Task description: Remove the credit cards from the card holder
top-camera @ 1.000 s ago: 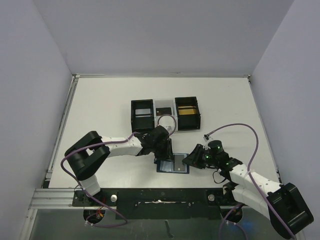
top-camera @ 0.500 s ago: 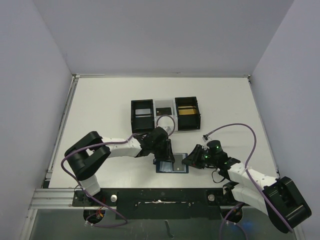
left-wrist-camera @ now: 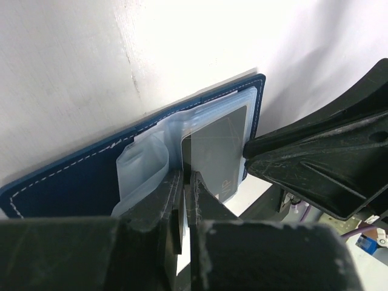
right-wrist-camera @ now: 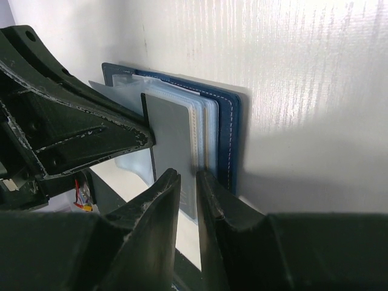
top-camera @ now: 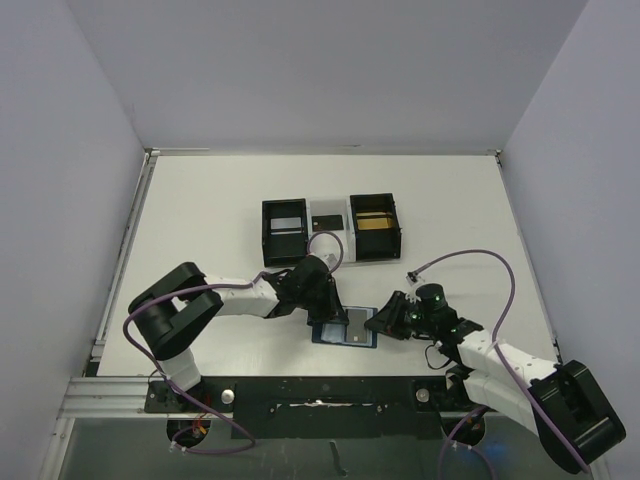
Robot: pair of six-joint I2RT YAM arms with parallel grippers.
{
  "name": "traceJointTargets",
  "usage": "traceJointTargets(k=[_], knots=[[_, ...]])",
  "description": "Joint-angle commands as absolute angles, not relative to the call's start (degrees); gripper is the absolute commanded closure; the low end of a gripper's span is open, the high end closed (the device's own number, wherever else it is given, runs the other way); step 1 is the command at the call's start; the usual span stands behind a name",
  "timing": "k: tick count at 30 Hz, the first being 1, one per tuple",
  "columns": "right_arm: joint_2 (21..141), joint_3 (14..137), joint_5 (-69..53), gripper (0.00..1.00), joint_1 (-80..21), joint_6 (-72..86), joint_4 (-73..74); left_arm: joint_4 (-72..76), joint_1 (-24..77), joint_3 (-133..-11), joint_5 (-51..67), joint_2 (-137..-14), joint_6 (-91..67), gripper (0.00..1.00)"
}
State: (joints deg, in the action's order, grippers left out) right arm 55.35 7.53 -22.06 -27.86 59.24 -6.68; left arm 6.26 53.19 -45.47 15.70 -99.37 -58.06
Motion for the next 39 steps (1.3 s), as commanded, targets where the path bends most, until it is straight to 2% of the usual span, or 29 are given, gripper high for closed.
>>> traceJointTargets(k=[1, 15, 26, 31, 39], knots=[[54.61, 7.05, -20.73, 0.80, -28.32, 59.02, -3.52, 9.06, 53.09, -44.46, 15.63, -96.90, -58.41, 1.00], [54.47, 18.06, -22.26, 0.78, -28.00, 52.09, 4.35, 6.22, 52.74, -44.41, 15.03, -95.19, -55.89, 1.00], [61.37, 12.35, -25.65, 0.78, -28.42, 57.07, -7.62, 6.08, 52.76, -44.65, 15.02, -94.92, -55.83, 1.00], [63.87, 13.33, -19.50, 0.78, -28.44, 56.28, 0.51, 4.67, 52.71, -44.99, 14.15, -94.48, -55.64, 1.00], [63.19, 12.04, -16.96, 0.78, -28.21, 57.20, 1.21, 2.95, 52.13, -44.56, 12.65, -92.25, -55.46, 1.00]])
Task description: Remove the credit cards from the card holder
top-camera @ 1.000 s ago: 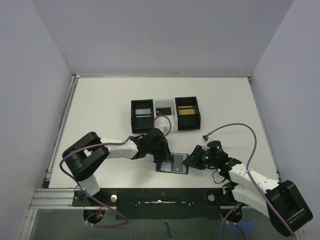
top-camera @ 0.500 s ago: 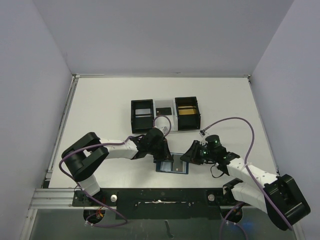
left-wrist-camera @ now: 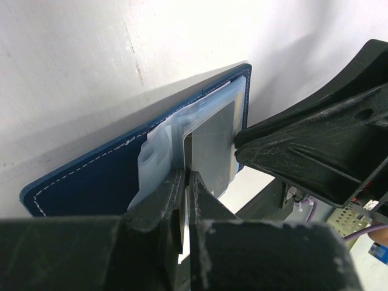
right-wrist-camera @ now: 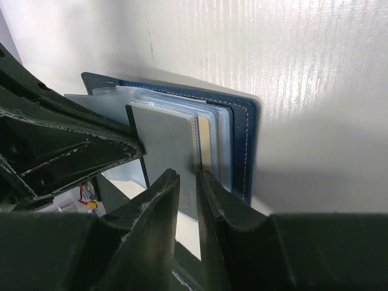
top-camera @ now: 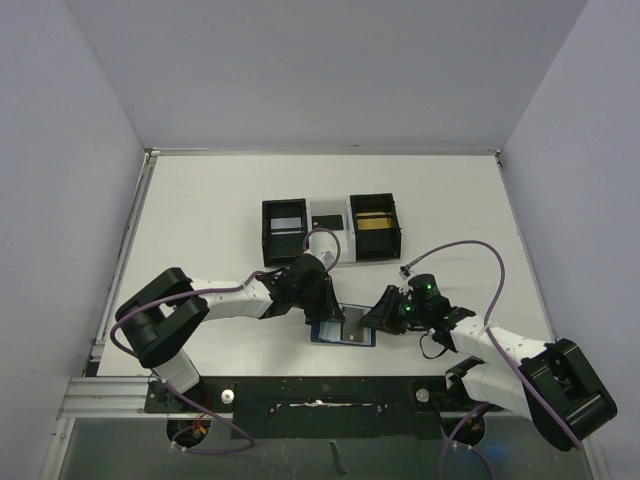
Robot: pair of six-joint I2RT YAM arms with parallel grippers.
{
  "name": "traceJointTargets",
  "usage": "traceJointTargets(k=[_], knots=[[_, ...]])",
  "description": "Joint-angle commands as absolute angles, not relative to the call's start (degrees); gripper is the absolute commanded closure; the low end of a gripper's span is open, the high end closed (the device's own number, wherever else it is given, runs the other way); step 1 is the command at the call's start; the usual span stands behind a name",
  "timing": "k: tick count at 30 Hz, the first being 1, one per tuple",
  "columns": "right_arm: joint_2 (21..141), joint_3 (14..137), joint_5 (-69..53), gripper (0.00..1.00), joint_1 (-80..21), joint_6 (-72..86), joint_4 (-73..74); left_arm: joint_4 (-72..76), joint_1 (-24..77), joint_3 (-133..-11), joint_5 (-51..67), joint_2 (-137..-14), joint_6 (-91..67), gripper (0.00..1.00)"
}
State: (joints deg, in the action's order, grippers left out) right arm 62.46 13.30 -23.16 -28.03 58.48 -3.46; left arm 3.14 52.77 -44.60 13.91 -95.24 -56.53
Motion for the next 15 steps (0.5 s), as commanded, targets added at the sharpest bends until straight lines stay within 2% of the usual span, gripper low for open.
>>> traceJointTargets(k=[1, 15], knots=[[63.33, 11.96, -17.29, 0.78, -28.21, 57.14, 0.59, 3.16, 52.12, -44.37, 12.85, -92.25, -55.38, 1.00], [60.89, 14.83, -19.87, 0.78, -28.14, 54.85, 0.51, -0.19, 52.22, -44.35, 11.01, -91.69, -54.15, 1.00]])
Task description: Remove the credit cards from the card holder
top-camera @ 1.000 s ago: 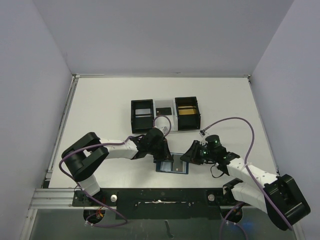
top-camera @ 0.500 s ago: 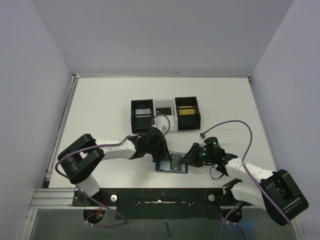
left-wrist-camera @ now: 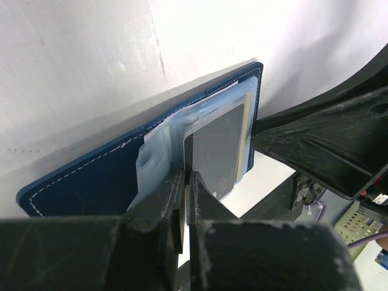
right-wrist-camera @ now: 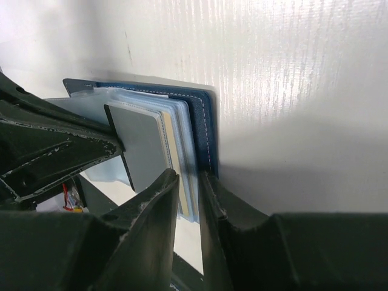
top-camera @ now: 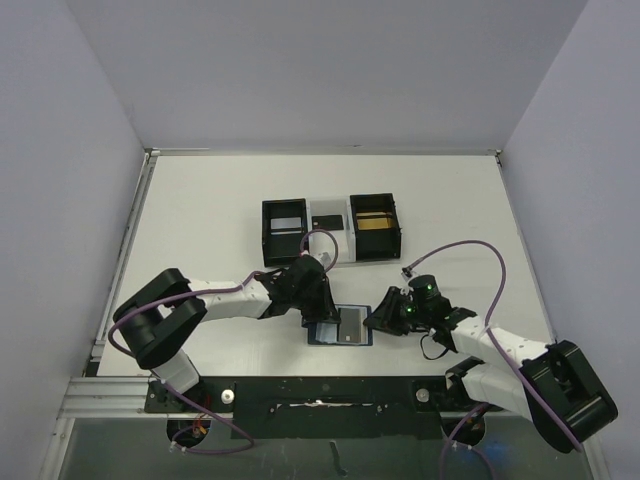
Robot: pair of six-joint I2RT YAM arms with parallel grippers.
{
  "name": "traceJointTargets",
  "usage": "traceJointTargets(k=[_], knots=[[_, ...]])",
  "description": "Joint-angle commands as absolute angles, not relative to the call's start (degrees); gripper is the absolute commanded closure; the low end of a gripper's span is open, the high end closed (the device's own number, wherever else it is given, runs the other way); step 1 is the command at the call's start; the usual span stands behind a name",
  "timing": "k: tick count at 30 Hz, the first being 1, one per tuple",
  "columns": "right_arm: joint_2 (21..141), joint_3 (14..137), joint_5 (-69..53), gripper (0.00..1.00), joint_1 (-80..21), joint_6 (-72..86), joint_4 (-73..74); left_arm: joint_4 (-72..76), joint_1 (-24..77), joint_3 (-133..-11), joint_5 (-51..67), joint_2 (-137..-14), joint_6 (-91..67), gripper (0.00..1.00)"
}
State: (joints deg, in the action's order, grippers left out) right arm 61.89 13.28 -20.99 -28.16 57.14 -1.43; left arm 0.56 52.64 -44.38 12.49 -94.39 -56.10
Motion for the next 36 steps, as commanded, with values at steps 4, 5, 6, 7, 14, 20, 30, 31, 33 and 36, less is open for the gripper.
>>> traceJointTargets(k=[4, 5, 6, 7, 14, 20, 30, 31, 33, 36], knots=[[59.92, 16.83, -22.16, 0.76, -28.43, 54.23, 0.48, 1.08, 52.30, -44.70, 12.03, -92.41, -54.39, 1.00], [59.22, 17.25, -22.40, 0.76, -28.64, 54.28, 0.38, 1.40, 52.32, -44.75, 12.16, -92.48, -54.48, 1.00], [58.37, 17.61, -22.60, 0.75, -28.73, 54.38, 0.10, 1.55, 52.30, -44.77, 12.21, -92.54, -54.49, 1.00], [57.57, 17.88, -22.96, 0.75, -28.79, 54.65, -0.30, 1.50, 52.31, -44.78, 12.15, -92.39, -54.51, 1.00], [59.63, 18.53, -25.89, 0.69, -29.38, 56.09, -4.70, 1.74, 52.23, -44.71, 12.22, -92.20, -54.67, 1.00], [66.65, 17.36, -29.56, 0.67, -29.78, 56.98, -11.19, 1.91, 52.25, -44.65, 12.36, -92.01, -54.73, 1.00], [72.93, 16.99, -25.69, 0.68, -30.10, 58.36, -10.92, 5.78, 51.84, -42.52, 14.53, -91.42, -57.41, 0.96], [72.88, 16.98, -25.24, 0.68, -30.06, 58.40, -10.40, 7.22, 51.45, -41.72, 15.24, -91.33, -58.14, 0.95], [72.63, 16.92, -24.32, 0.69, -30.14, 58.27, -9.61, 10.17, 50.74, -40.19, 16.97, -91.17, -59.70, 0.92], [72.51, 16.64, -23.84, 0.68, -30.16, 58.20, -9.17, 14.26, 49.72, -38.06, 18.76, -90.75, -61.69, 0.89]])
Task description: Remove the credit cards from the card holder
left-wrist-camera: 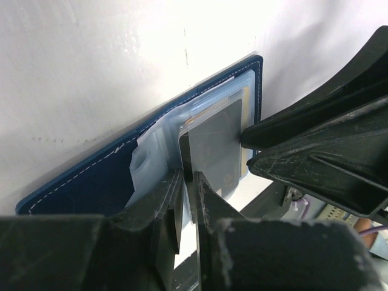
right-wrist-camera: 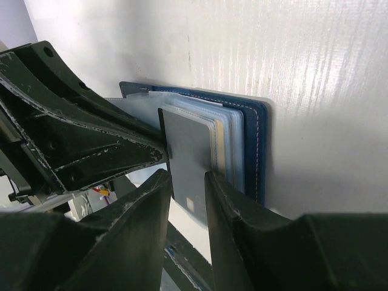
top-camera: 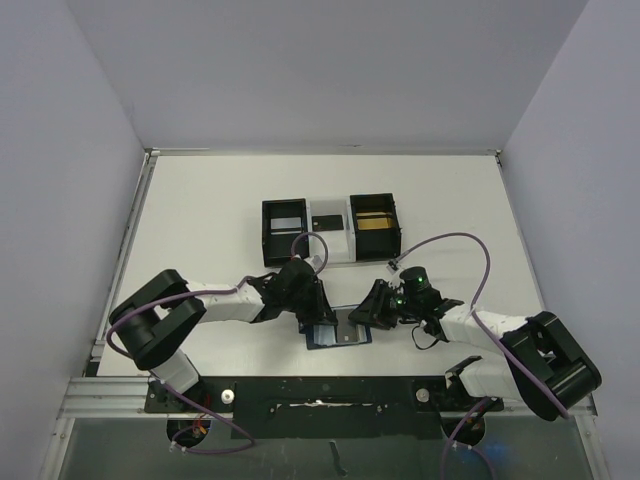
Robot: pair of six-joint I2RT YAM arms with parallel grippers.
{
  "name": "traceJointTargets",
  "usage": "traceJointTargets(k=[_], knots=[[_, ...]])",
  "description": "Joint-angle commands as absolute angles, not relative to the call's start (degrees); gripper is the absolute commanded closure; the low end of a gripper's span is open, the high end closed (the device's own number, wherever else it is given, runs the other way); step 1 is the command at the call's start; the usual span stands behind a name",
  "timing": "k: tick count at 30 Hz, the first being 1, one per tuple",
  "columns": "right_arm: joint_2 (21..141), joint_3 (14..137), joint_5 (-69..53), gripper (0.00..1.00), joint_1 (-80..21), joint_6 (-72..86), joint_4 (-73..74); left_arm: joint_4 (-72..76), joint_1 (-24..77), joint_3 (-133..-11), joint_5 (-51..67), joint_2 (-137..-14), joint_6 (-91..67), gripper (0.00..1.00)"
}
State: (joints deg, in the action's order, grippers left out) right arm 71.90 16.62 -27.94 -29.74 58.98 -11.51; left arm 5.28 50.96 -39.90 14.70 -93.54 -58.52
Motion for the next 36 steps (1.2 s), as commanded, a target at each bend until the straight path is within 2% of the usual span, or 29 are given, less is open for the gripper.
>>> traceJointTargets(k=[1, 15, 26, 33, 36], knots=[[72.63, 16.49, -23.90, 0.69, -30.21, 58.19, -9.21, 15.45, 49.54, -37.90, 19.25, -90.71, -62.16, 0.89], [73.83, 15.21, -25.23, 0.69, -30.82, 58.36, -11.71, 24.93, 47.90, -32.95, 22.56, -91.30, -66.64, 0.89], [74.38, 14.68, -25.44, 0.70, -31.04, 58.38, -12.17, 17.44, 47.96, -34.12, 18.85, -93.31, -65.79, 0.79], [74.44, 14.58, -25.45, 0.70, -31.28, 58.44, -12.24, 17.65, 48.66, -34.76, 18.99, -95.07, -65.81, 0.80], [74.51, 14.39, -25.24, 0.70, -31.29, 58.54, -12.30, 18.29, 48.69, -34.44, 18.98, -94.80, -65.94, 0.85]])
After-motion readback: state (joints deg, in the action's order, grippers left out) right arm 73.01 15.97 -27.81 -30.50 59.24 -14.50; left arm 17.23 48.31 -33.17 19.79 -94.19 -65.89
